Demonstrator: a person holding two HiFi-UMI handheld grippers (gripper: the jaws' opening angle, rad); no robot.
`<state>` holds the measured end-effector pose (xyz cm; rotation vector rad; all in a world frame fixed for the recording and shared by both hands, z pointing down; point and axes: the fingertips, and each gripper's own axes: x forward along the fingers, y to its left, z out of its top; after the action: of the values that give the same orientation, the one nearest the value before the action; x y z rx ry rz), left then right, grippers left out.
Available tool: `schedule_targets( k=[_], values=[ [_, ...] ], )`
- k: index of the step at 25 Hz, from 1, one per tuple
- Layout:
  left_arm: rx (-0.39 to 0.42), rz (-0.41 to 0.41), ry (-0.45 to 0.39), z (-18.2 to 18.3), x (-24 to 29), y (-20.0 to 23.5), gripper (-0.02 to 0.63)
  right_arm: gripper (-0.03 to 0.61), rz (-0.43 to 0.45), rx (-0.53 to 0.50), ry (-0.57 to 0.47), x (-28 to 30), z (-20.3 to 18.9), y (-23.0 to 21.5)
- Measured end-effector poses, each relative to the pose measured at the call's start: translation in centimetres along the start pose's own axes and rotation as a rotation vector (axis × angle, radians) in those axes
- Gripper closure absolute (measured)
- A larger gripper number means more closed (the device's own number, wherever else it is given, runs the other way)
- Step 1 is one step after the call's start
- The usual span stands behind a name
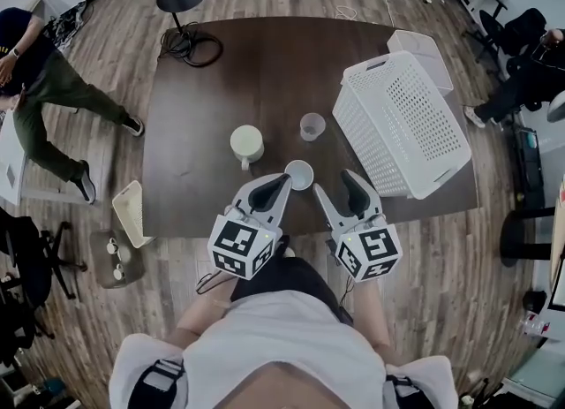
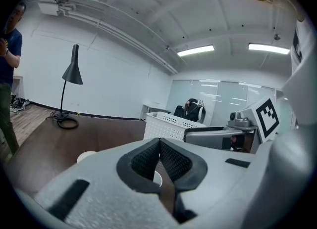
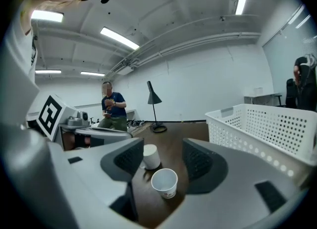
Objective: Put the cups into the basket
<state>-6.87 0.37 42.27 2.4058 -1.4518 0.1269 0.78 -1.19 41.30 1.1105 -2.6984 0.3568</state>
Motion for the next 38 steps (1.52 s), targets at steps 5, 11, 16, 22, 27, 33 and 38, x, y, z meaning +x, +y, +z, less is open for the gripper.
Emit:
schedule_targets(
  k=[5, 11, 16, 22, 27, 33, 38],
  values=[
    [-0.01, -0.015, 0.026, -0.7, 1.2, 2.0, 0.603, 0.232, 0.124, -0.098, 0.244, 3.5, -3.4, 0.8],
    [-0.019, -0.002, 0.068, -2.3, 2.8, 4.8, 0.603, 0.183, 0.205, -0.26, 0.491, 6.5, -8.3, 1.6],
    [-0.056, -0.009, 0.103, -4.1, 3.8, 6.1, 0.603, 0.183, 0.243, -0.355, 0.644, 7.9, -11.5, 1.8],
    [-0.078, -0.018, 0.143, -5.6, 5.0, 7.3, 0.603, 0.183, 0.278, -0.39, 0.746, 9.6, -13.9, 1.6],
    [-0.078, -0.042, 0.163, -6.3, 5.5, 7.4, 0.603, 0.183, 0.291, -0.414, 0.82, 10.2, -15.4, 1.7],
    [-0.082, -0.067, 0.182, -6.8, 5.9, 7.3, 0.603, 0.184, 0.271, -0.413, 0.865, 10.6, -16.3, 1.6],
    [-0.092, -0.084, 0.195, -7.0, 6.1, 7.1, 0.603, 0.186, 0.265, -0.401, 0.865, 10.5, -16.3, 1.5]
  ],
)
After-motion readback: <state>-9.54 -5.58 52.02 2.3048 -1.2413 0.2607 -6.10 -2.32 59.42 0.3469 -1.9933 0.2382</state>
